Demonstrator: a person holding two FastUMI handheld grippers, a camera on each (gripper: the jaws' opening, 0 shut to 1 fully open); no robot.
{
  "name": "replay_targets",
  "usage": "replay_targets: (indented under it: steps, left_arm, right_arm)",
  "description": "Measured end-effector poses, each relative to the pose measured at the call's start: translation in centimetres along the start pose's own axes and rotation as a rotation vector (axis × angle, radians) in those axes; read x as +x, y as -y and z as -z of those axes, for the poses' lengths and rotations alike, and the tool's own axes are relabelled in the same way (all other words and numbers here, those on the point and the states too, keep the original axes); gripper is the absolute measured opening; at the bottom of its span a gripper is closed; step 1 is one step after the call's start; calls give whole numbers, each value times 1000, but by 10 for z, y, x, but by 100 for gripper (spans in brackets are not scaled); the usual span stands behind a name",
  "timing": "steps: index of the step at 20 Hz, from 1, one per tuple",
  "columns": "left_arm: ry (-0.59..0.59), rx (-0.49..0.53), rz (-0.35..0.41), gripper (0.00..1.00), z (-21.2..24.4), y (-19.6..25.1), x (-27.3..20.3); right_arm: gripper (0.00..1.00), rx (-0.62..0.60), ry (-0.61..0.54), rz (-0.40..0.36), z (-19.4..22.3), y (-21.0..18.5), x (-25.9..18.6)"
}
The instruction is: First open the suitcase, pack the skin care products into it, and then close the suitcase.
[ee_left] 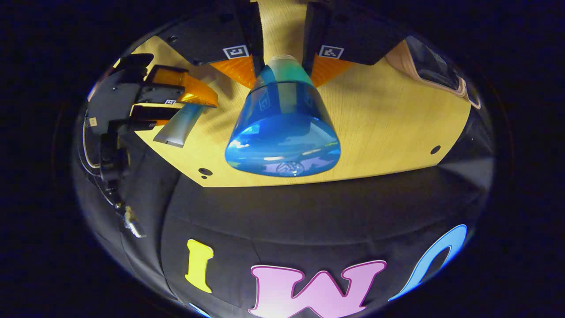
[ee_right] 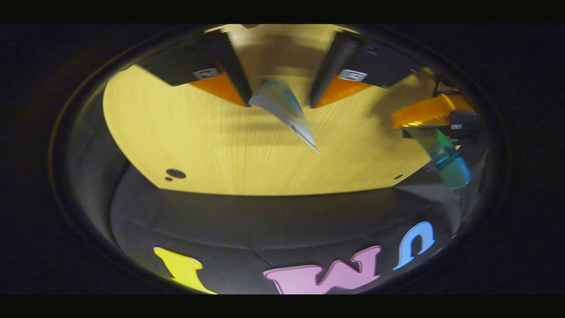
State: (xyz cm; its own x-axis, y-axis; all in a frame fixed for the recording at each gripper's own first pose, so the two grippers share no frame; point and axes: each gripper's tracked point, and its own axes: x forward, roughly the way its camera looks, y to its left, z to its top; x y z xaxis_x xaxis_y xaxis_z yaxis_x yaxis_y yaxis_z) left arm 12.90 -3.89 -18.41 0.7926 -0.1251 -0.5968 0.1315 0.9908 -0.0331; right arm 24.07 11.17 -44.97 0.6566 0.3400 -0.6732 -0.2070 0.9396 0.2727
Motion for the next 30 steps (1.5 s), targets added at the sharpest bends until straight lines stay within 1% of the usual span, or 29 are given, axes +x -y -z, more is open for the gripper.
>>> replay_targets:
  steps: [1,2,5,7,9,11,12,13,14,15,16,17,18,20,21,22,23,25,26,27,29,30]
  left_arm:
    - [-4,3,-1,43,1,-3,-5]
    - [-7,8,-2,43,0,-6,-12]
    - [-22,-4,-7,42,0,-16,-29]
    - [-57,-44,8,42,6,-20,-47]
    - [-90,-53,9,43,11,-30,-71]
    - [-120,-57,4,43,15,-50,-99]
    - [-145,-67,1,43,19,-62,-114]
    - [-163,-83,-9,43,21,-76,-128]
    - [-191,-100,-22,43,26,-92,-143]
    - [-227,-120,-39,43,36,-109,-159]
    - [-271,-140,-48,40,48,-126,-173]
    - [-311,-156,-51,40,56,-140,-180]
    - [-357,-162,-59,43,68,-154,-190]
    - [-469,-128,-80,43,101,-181,-207]
    - [-531,-96,-94,43,119,-194,-211]
    - [-611,-65,-114,39,135,-205,-217]
    - [-680,-60,-133,43,155,-219,-221]
    - [-786,-110,-106,43,190,-226,-222]
    - [-821,-134,-108,43,201,-228,-223]
    - [-857,-136,-100,43,208,-231,-222]
    - [-909,-144,-130,43,226,-241,-219]
    - [-924,-151,-137,46,231,-244,-219]
  right_arm:
    - [62,20,9,7,-2,2,10]
    - [47,21,15,21,-4,6,9]
    - [43,14,18,23,-3,5,2]
    - [43,6,23,11,-6,-2,-10]
    - [42,-6,55,-7,-16,-12,-31]
    - [42,-31,77,-41,-20,-32,-57]
    - [38,-44,89,-62,-22,-43,-71]
    - [42,-58,97,-86,-21,-54,-84]
    - [42,-71,106,-107,-20,-66,-95]
    - [42,-83,111,-123,-17,-76,-106]
    - [42,-89,113,-142,-14,-87,-116]
    - [42,-88,112,-162,-11,-99,-125]
    - [42,-83,109,-183,-8,-111,-133]
    - [42,-64,89,-240,3,-141,-150]
    - [42,-56,83,-258,6,-153,-157]
    - [42,-53,82,-271,9,-163,-164]
    - [42,-54,83,-278,11,-172,-170]
    - [42,-53,61,-308,21,-193,-186]
    - [42,-60,54,-320,24,-201,-195]
    - [42,-71,47,-331,27,-209,-203]
    - [42,-102,37,-343,32,-222,-219]
    - [42,-126,37,-343,35,-227,-225]
